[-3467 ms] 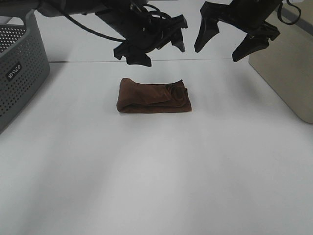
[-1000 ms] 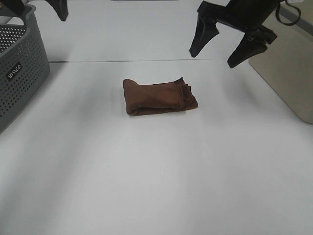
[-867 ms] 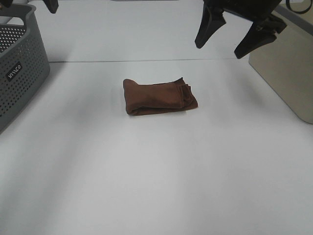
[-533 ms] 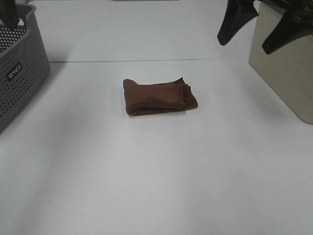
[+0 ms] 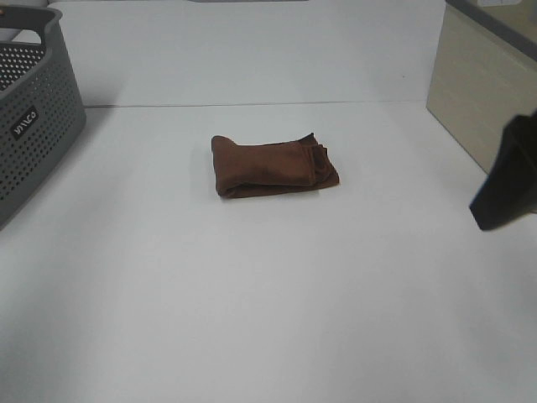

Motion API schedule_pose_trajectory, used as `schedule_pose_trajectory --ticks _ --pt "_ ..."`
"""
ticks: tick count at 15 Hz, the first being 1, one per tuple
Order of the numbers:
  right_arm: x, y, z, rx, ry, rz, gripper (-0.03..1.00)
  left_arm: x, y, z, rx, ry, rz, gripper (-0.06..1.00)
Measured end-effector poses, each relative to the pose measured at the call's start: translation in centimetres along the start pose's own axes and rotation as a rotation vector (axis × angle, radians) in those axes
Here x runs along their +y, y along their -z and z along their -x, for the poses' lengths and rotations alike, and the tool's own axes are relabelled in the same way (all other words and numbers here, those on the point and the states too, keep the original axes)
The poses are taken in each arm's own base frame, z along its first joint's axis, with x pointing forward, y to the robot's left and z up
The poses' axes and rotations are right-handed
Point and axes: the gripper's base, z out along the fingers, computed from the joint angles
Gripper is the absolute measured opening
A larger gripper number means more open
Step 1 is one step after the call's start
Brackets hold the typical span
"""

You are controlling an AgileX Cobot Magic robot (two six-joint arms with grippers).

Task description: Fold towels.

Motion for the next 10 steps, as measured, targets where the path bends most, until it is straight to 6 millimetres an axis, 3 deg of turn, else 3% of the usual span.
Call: schedule_pose_trajectory --ticks 5,7,10 --pt "-0.3 0.9 -8.0 -0.118 0.051 -0.034 0.89 1.4 0.6 -9.1 -0.145 -0.041 -0.044 0.78" --pt "-0.3 1.7 -10.7 -0.221 0.121 -0.047 0.89 1.4 0.8 -11.2 -0.219 -0.089 -0.087 0.78" --pt "-0.1 2.7 -13.6 -0.365 0.206 -0.063 0.89 1.1 1.5 -12.2 -0.345 -0.149 -0.141 0.78"
